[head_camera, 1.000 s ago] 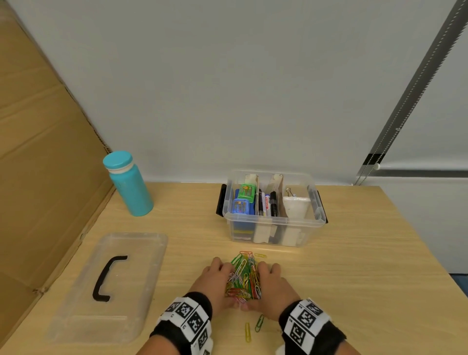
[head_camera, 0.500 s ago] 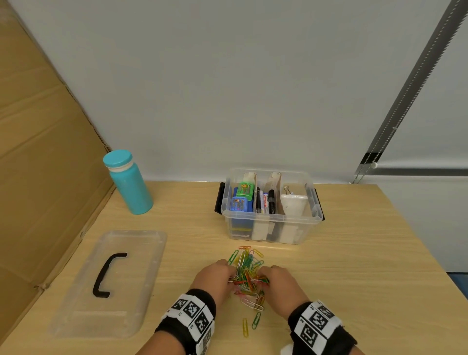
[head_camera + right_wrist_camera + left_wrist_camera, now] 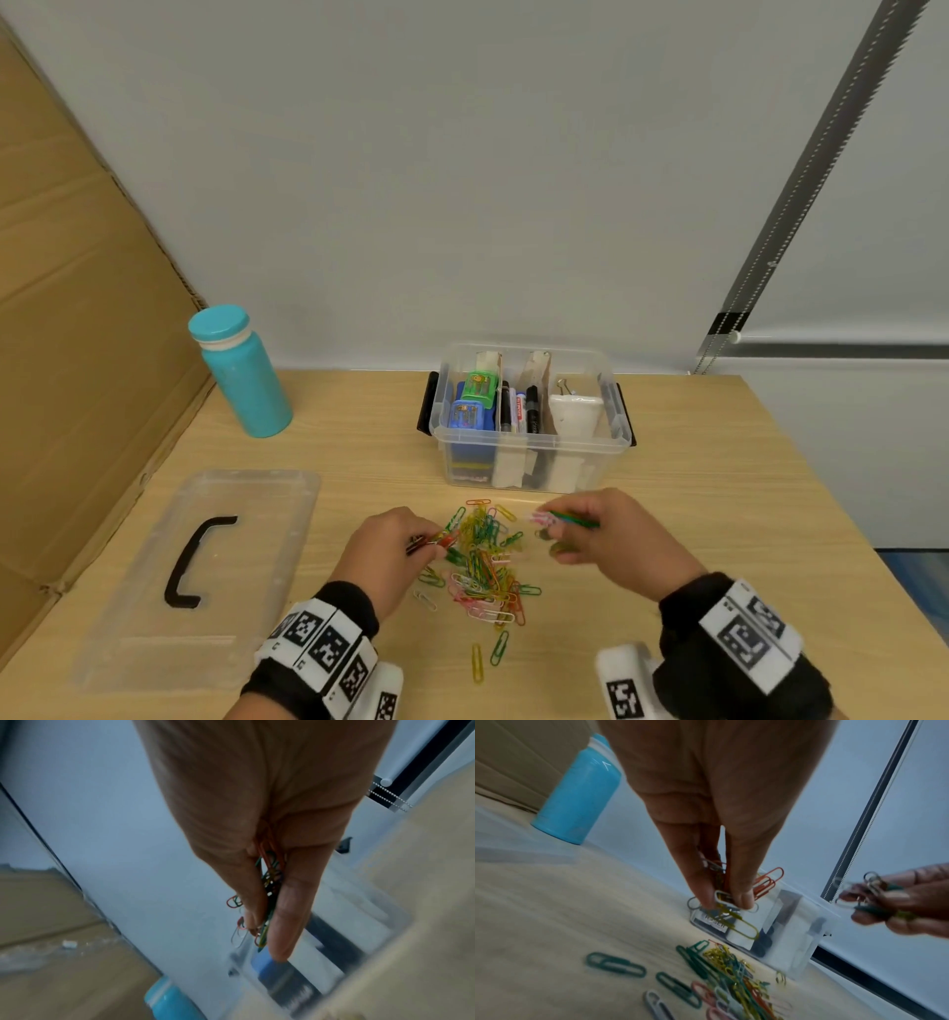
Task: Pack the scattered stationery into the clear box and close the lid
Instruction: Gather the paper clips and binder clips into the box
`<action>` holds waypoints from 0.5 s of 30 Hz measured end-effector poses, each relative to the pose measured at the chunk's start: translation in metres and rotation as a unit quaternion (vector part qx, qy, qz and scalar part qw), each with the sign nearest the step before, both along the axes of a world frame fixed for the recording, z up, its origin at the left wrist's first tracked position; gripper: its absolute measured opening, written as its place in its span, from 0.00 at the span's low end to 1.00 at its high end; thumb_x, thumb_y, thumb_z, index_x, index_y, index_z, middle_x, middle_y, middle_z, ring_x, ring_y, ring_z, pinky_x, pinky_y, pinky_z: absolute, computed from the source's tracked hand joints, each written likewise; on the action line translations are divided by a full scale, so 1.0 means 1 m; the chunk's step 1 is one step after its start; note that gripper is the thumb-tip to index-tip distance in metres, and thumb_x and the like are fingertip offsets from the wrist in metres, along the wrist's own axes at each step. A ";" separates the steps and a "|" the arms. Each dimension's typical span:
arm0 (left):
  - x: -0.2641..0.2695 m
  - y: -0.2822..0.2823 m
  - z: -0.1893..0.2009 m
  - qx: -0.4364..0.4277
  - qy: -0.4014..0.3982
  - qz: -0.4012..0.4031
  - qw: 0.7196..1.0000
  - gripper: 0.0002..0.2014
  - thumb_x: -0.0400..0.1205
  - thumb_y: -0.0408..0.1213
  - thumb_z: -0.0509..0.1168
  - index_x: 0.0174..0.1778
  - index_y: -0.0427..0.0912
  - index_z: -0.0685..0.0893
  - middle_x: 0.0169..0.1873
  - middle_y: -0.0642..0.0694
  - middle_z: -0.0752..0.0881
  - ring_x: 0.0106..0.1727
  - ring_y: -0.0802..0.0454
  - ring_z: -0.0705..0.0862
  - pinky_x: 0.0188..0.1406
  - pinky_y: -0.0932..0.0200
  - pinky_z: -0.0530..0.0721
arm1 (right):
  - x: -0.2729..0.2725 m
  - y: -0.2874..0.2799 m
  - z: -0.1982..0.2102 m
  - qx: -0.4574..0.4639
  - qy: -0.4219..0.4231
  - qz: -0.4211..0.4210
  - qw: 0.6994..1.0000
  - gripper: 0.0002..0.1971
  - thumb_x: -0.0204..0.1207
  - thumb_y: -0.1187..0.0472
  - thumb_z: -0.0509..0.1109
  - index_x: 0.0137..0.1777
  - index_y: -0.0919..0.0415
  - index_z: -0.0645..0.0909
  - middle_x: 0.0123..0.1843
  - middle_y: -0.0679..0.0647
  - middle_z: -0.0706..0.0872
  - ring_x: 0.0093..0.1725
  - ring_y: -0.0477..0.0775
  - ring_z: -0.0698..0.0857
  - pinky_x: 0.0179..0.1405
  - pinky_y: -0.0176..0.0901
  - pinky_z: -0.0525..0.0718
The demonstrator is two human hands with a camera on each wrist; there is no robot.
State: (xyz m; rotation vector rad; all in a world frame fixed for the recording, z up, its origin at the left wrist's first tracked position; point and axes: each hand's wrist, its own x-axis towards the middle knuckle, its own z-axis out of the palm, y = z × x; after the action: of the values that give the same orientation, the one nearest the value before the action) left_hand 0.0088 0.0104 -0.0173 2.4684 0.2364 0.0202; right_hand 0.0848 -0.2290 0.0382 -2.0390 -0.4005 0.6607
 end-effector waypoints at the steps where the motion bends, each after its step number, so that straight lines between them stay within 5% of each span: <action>1: 0.000 0.000 0.002 -0.005 0.000 0.001 1.000 0.11 0.79 0.44 0.70 0.55 0.51 0.89 0.43 0.54 0.83 0.49 0.56 0.82 0.50 0.64 0.78 | 0.004 -0.003 0.013 0.016 -0.002 -0.005 1.000 0.12 0.78 0.67 0.68 0.51 0.47 0.85 0.50 0.52 0.89 0.45 0.48 0.90 0.47 0.36 0.88; 8: -0.005 -0.003 0.008 -0.020 0.002 0.004 1.000 0.08 0.79 0.44 0.70 0.52 0.53 0.90 0.44 0.53 0.85 0.47 0.56 0.82 0.48 0.63 0.78 | 0.055 -0.016 0.071 0.018 -0.084 -0.087 0.993 0.13 0.78 0.67 0.69 0.60 0.58 0.85 0.50 0.54 0.89 0.46 0.49 0.90 0.49 0.40 0.88; 11: -0.009 -0.005 0.011 -0.021 0.008 0.006 1.000 0.08 0.79 0.44 0.70 0.52 0.53 0.90 0.45 0.52 0.86 0.48 0.56 0.82 0.51 0.61 0.80 | 0.083 -0.004 0.073 -0.123 -0.188 -0.078 0.971 0.10 0.79 0.66 0.68 0.58 0.57 0.86 0.49 0.54 0.88 0.45 0.50 0.88 0.38 0.36 0.85; 15: -0.012 -0.008 0.012 -0.025 0.000 0.019 0.999 0.09 0.78 0.43 0.71 0.53 0.50 0.90 0.43 0.54 0.84 0.47 0.56 0.82 0.48 0.65 0.78 | 0.114 0.028 0.051 -0.317 -0.224 -0.010 0.922 0.11 0.79 0.66 0.66 0.59 0.62 0.84 0.54 0.57 0.87 0.50 0.54 0.85 0.51 0.40 0.83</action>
State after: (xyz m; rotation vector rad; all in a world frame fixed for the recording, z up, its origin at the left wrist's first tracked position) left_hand -0.0032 0.0025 -0.0057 2.4132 0.2808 0.0295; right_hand 0.1993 -0.2008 0.0889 -2.8257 -0.4656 0.3176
